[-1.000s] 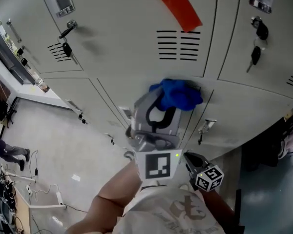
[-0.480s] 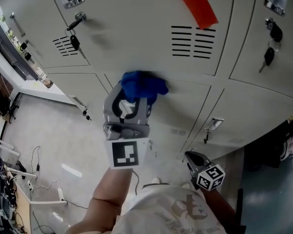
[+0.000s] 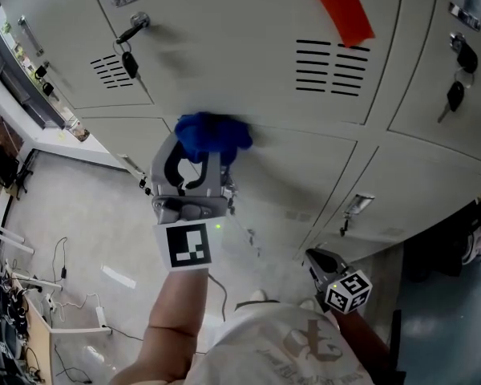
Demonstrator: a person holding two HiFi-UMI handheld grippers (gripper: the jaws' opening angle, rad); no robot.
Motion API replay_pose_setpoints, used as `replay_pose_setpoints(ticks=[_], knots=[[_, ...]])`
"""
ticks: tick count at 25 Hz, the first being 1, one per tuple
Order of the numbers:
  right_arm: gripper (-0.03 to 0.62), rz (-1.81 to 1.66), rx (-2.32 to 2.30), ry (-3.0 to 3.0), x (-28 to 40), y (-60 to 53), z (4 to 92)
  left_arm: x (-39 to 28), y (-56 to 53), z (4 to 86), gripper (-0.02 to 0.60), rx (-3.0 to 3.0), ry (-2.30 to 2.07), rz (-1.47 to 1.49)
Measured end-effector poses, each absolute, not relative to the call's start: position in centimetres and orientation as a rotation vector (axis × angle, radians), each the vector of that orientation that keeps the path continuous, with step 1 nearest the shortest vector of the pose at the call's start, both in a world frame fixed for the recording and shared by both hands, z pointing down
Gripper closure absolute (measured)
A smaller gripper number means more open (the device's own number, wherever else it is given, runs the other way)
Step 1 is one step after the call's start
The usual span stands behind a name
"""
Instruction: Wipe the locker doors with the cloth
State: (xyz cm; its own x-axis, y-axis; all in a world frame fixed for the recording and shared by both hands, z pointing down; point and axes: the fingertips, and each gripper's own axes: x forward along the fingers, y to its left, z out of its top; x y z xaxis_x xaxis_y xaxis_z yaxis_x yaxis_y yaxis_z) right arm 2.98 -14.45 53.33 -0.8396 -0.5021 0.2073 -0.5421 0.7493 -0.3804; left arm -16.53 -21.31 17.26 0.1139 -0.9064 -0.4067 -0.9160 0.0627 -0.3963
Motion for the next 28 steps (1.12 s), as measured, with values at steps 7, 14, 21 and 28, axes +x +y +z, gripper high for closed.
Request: replay_pose_setpoints(ticks=[7, 14, 21, 28], knots=[[0.585, 0.667, 0.837, -2.844, 2.4, -14.5, 53.5, -19.9, -21.3, 16.5, 0.454, -1.778, 1.822, 0.025], [0.586, 0.645, 0.796, -2.853, 1.1, -14.4, 53.4, -22.0, -21.3, 18.2, 0.457, -1.822, 1.834, 0.097], [0.585, 0.643, 0.803, -2.85, 1.4, -14.5, 53.5, -20.5, -21.4, 21.0, 0.459, -1.852, 1.867, 0.12], [0.586, 0.652, 0.82, -2.845, 2.0, -14.6, 53.5, -14.6, -21.5, 22.0, 0.459, -1.891, 1.784, 0.08]])
